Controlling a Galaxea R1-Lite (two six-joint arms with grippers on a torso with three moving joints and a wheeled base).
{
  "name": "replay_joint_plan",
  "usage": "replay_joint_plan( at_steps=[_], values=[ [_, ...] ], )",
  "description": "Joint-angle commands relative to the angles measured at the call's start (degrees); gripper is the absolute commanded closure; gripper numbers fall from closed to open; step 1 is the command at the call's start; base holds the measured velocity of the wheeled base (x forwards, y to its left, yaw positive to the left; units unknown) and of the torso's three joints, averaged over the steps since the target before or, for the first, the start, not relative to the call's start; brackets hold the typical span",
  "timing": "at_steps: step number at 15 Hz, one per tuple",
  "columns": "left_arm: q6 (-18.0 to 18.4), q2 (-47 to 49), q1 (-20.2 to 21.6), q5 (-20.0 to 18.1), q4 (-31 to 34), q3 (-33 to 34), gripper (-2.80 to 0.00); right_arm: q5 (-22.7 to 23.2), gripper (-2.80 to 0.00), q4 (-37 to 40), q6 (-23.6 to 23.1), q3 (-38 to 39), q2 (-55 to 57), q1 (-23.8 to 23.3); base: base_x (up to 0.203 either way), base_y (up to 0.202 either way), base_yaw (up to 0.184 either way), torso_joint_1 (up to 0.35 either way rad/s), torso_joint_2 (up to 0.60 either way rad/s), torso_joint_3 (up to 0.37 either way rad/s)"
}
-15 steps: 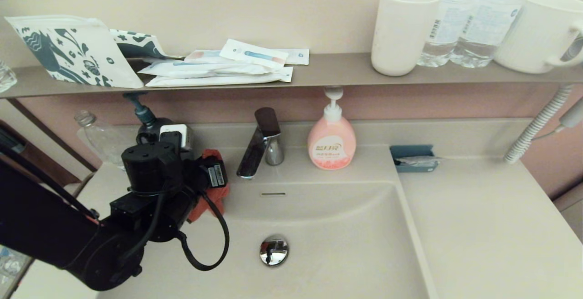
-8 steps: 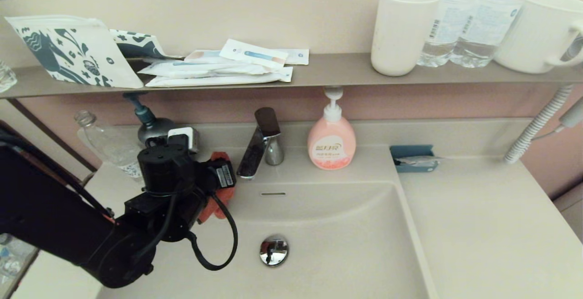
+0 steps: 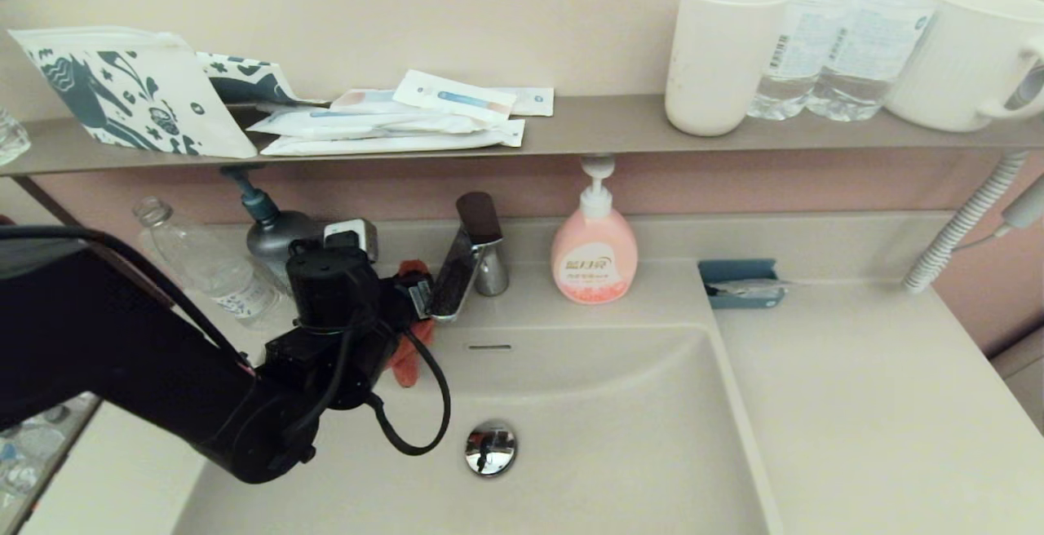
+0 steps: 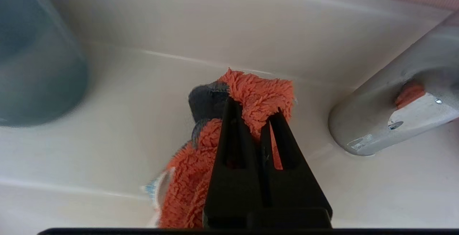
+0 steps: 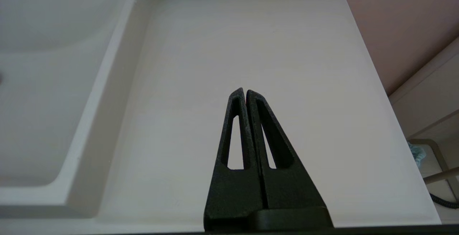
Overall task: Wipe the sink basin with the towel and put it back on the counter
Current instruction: Wipe the sink
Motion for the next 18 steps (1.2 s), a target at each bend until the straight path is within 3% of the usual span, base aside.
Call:
replay_joint_plan(
  at_steps=[1,8,13,17,18],
  values=[
    [-0.86,1.3,-0.3,0.18,-0.26,-0.58,0.0,0.02,0.0,0.02,-0.03,0.0,0.05,0.02,0.0,0.0,0.0,0.0,0.0,0.0],
    [-4.57,2.76,-4.26,1.66,1.32,-2.61,0.0,0.02,0.0,0.02,-0.03,0.0,0.05,0.02,0.0,0.0,0.0,0.0,0.0,0.0],
    [-4.24,3.05,1.3,0.36,1.5,-2.91,0.0,0.02,0.0,0.02,-0.03,0.0,0.05,0.02,0.0,0.0,0.0,0.0,0.0,0.0],
    [-4.12,3.26,2.61,-0.08,1.35,-2.78,0.0,0.05,0.0,0.02,-0.03,0.0,0.05,0.02,0.0,0.0,0.0,0.0,0.0,0.0],
    [-3.85,3.17,4.08,-2.21,1.41,-2.96,0.0,0.02,0.0,0.02,-0.03,0.0,0.05,0.02,0.0,0.0,0.0,0.0,0.0,0.0]
  ],
)
